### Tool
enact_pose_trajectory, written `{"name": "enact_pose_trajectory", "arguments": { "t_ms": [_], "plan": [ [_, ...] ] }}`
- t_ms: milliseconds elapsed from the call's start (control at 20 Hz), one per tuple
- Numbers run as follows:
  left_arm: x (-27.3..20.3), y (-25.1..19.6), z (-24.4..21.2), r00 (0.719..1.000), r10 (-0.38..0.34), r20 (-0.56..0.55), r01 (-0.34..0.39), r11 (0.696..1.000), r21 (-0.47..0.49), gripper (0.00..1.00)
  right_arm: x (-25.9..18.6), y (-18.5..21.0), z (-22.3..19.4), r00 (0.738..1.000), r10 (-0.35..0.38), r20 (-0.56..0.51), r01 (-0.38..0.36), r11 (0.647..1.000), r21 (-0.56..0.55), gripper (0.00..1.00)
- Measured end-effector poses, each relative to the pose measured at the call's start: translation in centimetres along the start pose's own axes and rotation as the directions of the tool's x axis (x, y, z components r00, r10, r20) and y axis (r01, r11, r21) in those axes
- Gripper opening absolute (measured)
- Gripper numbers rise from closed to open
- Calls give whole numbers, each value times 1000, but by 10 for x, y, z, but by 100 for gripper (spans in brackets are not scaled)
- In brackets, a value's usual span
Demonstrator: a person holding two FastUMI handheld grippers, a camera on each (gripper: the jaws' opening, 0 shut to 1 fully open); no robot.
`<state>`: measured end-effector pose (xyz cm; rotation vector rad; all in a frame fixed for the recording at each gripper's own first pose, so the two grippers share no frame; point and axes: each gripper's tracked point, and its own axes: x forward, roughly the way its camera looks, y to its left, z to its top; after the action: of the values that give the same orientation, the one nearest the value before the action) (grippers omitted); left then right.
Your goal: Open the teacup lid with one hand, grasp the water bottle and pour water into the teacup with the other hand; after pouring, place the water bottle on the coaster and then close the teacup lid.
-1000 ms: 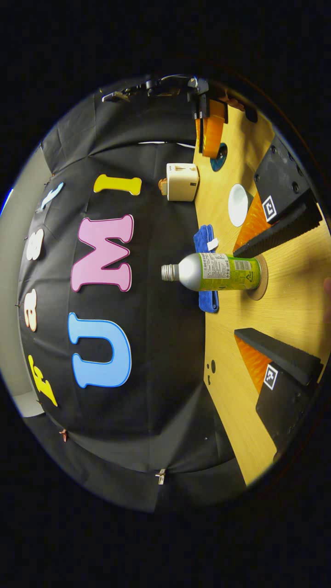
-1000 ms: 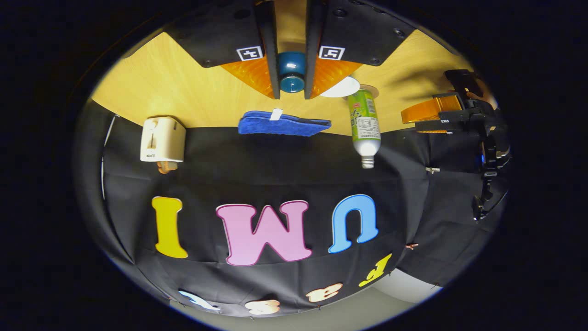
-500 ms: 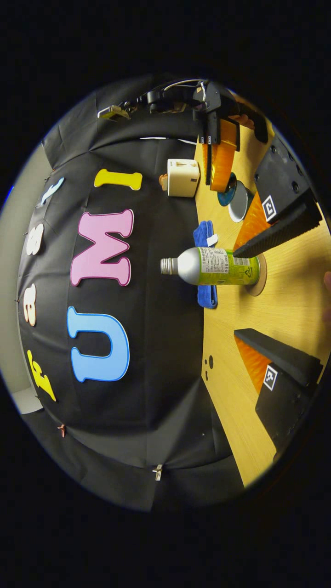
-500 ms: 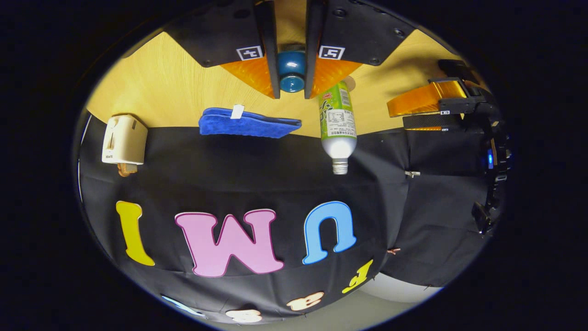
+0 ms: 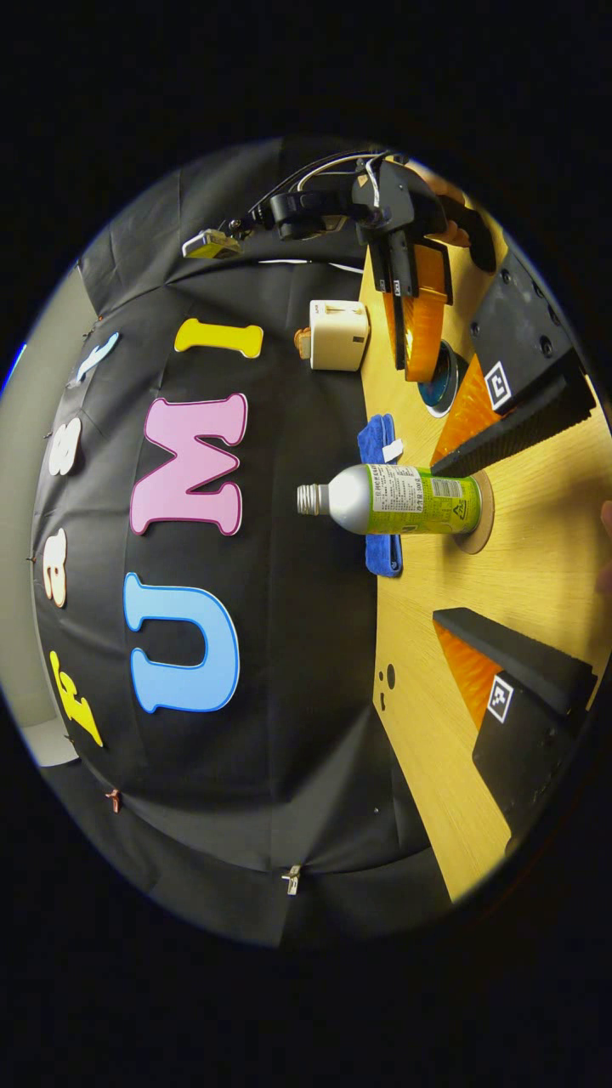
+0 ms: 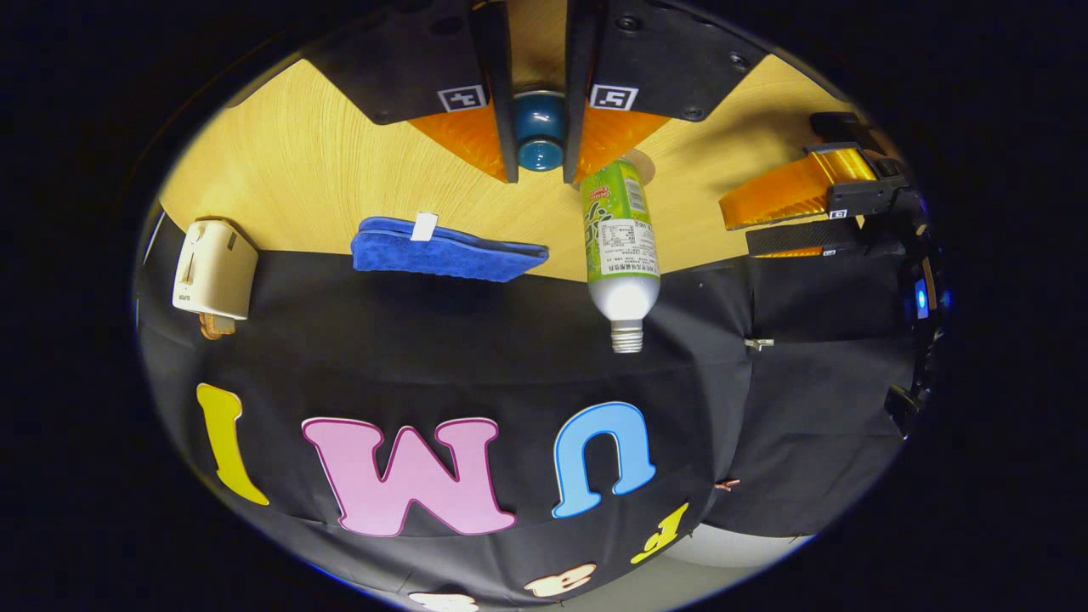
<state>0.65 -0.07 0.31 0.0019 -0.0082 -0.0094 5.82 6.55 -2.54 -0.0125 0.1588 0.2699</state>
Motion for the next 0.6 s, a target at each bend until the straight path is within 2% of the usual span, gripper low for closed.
{"name": "enact_pose_trajectory", "arguments": {
  "t_ms": [50,100,600],
  "plan": [
    [0,0,0,1000,0,0,0,1000,0,97,1,0,0,1000,0,0,0,1000,3,24],
    [0,0,0,1000,0,0,0,1000,0,98,2,-1,0,1000,-2,-4,2,1000,6,29],
    [1,0,0,1000,-2,1,2,1000,0,97,7,0,-6,999,0,-41,-1,1000,-3,31]
  ]
}}
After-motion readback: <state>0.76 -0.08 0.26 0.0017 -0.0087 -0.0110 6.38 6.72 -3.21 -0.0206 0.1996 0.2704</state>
